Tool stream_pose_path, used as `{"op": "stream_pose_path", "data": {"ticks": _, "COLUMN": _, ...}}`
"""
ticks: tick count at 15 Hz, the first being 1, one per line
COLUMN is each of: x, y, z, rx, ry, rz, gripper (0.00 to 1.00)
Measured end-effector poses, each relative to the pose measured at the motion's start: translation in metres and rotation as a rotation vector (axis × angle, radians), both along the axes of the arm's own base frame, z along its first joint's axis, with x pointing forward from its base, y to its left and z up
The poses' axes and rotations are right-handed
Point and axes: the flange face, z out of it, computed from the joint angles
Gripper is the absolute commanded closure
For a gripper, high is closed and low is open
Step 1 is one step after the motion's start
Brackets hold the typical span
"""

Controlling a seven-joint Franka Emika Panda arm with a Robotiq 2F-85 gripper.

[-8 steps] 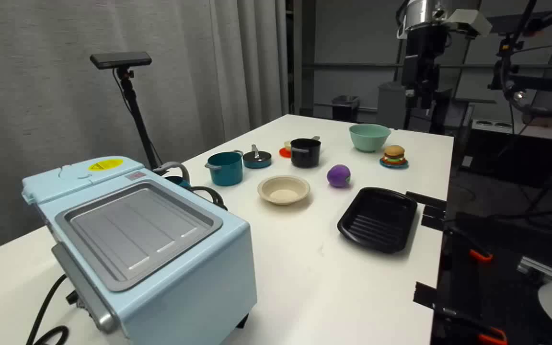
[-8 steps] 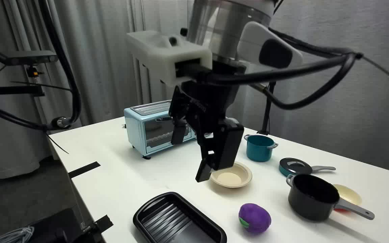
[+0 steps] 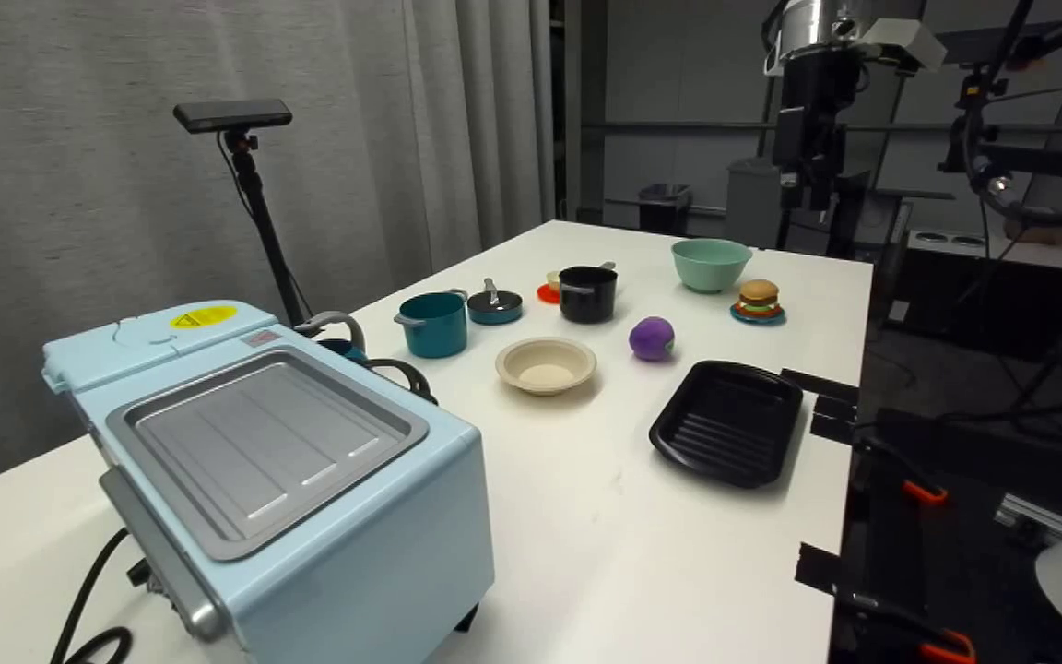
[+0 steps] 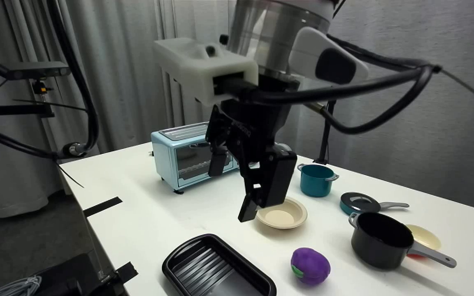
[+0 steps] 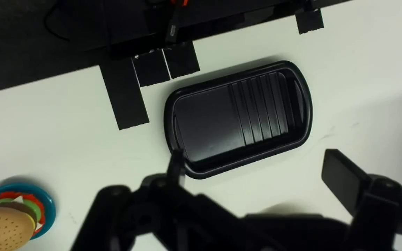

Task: Put the purple plushie on the white bowl

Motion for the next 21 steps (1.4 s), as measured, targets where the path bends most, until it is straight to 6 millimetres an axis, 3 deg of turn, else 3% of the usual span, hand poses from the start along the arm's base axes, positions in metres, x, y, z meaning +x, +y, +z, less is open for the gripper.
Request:
{"op": "stream_pose_path", "data": {"ticks": 6, "x": 0.003, "y": 0.003, "z": 0.000, "rx": -0.003, "ry": -0.001, "rz": 0.002, "gripper": 0.00}}
{"op": "stream_pose_path", "data": {"ticks": 10, "x": 0.025, "y": 0.014, "z": -0.007, "rx": -0.007, "ry": -0.046, "rz": -0.012, "gripper": 0.00}}
{"op": "stream_pose_path", "data": {"ticks": 16, "x": 0.098, "y": 0.034, "z": -0.029, "rx": -0.095, "ry": -0.151, "rz": -0.067, "gripper": 0.00}}
{"op": "stream_pose_path", "data": {"ticks": 21, "x": 0.166, "y": 0.026, "z": -0.064, "rx": -0.182, "ry": -0.192, "rz": -0.148, "gripper": 0.00}}
